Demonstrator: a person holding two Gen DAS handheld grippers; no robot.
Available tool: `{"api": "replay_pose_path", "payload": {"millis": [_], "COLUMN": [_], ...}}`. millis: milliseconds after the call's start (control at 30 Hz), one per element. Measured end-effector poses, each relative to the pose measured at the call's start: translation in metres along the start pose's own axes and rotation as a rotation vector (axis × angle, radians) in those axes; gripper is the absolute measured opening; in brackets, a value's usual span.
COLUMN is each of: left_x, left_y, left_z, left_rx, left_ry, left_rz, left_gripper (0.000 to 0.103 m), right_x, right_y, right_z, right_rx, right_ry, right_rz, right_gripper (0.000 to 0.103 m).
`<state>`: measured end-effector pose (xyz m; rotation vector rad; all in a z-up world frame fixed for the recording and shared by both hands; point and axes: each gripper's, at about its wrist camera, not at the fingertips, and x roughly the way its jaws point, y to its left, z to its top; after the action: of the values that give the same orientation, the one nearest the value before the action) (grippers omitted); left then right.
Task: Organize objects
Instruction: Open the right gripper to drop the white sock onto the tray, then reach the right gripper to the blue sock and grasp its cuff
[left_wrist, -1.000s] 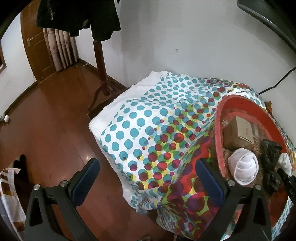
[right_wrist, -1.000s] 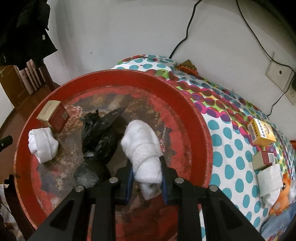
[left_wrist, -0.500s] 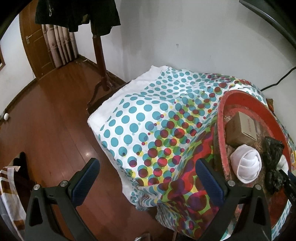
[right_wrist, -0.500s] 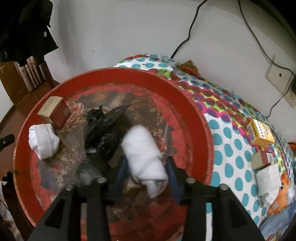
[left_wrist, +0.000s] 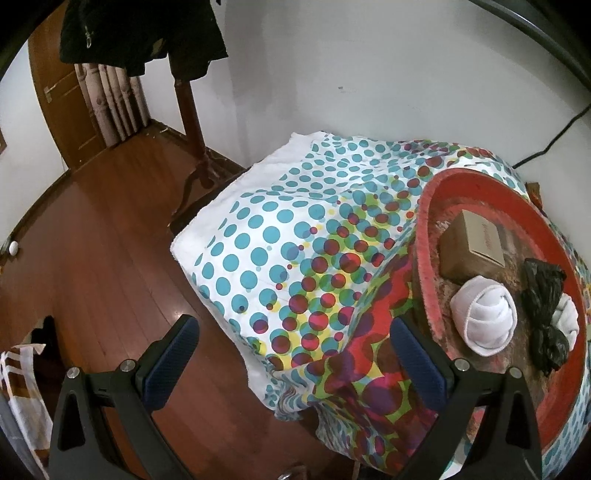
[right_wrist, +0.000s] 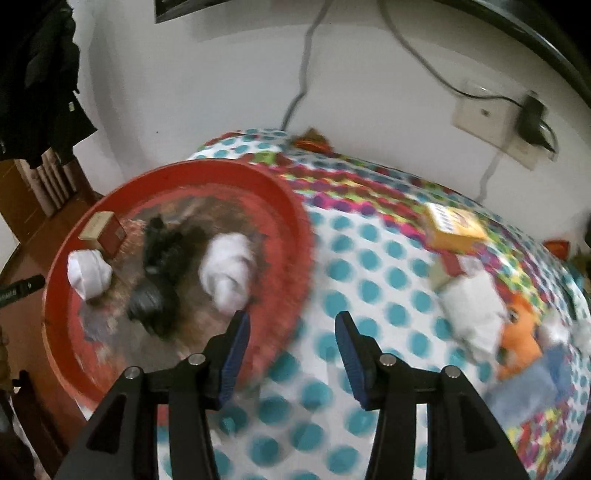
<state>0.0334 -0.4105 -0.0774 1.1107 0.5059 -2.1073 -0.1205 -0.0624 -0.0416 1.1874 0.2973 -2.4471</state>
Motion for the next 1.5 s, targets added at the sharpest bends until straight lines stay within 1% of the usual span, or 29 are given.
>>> {"api": "replay_pose_path", "payload": {"millis": [67,133,233,367,433,533,600,733,767,867,967,1033,1233,1267,1333,1400,1500], "left_x": [-0.001,-0.002,-0.003,-0.006,-0.006,-0.005,-0.005,-0.005,-0.005,-0.005,-0.004,-0.004,-0.003,-0.003,-0.003,-0.003,-0.004], "left_y": [-0.003,-0.006,-0.01,-0.013,-0.013,-0.015,-0.016,-0.018,-0.017,-0.017,-0.016,-0.016,-0.018,-0.019,-0.019,-0.02,-0.021], "left_z": [-0.001,-0.002,-0.002,-0.002,-0.002,-0.003,-0.004,-0.004,-0.004,-0.004,-0.004,-0.004,-0.005,-0.005,-0.005,-0.006,-0.006], "left_rx": [0.009,0.019,0.031,0.036,0.035,0.038,0.046,0.057,0.056,0.046,0.038,0.038,0.055,0.059,0.065,0.067,0.071], "left_ry": [-0.006,-0.004,-0.01,-0.02,-0.019,-0.016,-0.015,-0.02,-0.02,-0.021,-0.019,-0.018,-0.024,-0.024,-0.026,-0.025,-0.03], "left_rz": [0.001,0.002,0.004,0.003,-0.009,-0.009,-0.001,0.01,0.01,0.001,0.0,0.006,0.026,0.029,0.034,0.035,0.042], "left_gripper": [0.103,0.103,0.103,0.103,0.103,0.103,0.103,0.103,0.103,0.103,0.103,0.103,0.103,0.103,0.103,0.103,0.103], "right_x": [-0.009,-0.02,-0.036,-0.046,-0.047,-0.045,-0.04,-0.03,-0.025,-0.015,-0.007,-0.002,0.003,0.003,0.001,-0.002,-0.01], "right_y": [-0.021,-0.045,-0.086,-0.131,-0.152,-0.174,-0.181,-0.183,-0.184,-0.188,-0.193,-0.194,-0.195,-0.195,-0.194,-0.193,-0.195], "right_z": [-0.012,-0.026,-0.052,-0.083,-0.095,-0.107,-0.108,-0.106,-0.104,-0.1,-0.099,-0.096,-0.089,-0.09,-0.092,-0.094,-0.099], "right_rx": [0.017,0.057,0.125,0.215,0.266,0.345,0.374,0.386,0.392,0.413,0.435,0.436,0.435,0.434,0.425,0.416,0.401], "right_ry": [0.004,0.006,0.007,0.016,0.03,0.005,0.005,-0.012,-0.013,-0.016,-0.017,-0.022,-0.033,-0.029,-0.045,-0.049,-0.073], "right_rz": [-0.03,-0.041,-0.09,-0.151,-0.148,-0.093,-0.09,-0.122,-0.12,-0.148,-0.15,-0.166,-0.179,-0.186,-0.187,-0.187,-0.188], "right_gripper": [0.049,0.049,0.05,0.051,0.051,0.051,0.052,0.052,0.053,0.054,0.056,0.059,0.059,0.058,0.052,0.052,0.036]}}
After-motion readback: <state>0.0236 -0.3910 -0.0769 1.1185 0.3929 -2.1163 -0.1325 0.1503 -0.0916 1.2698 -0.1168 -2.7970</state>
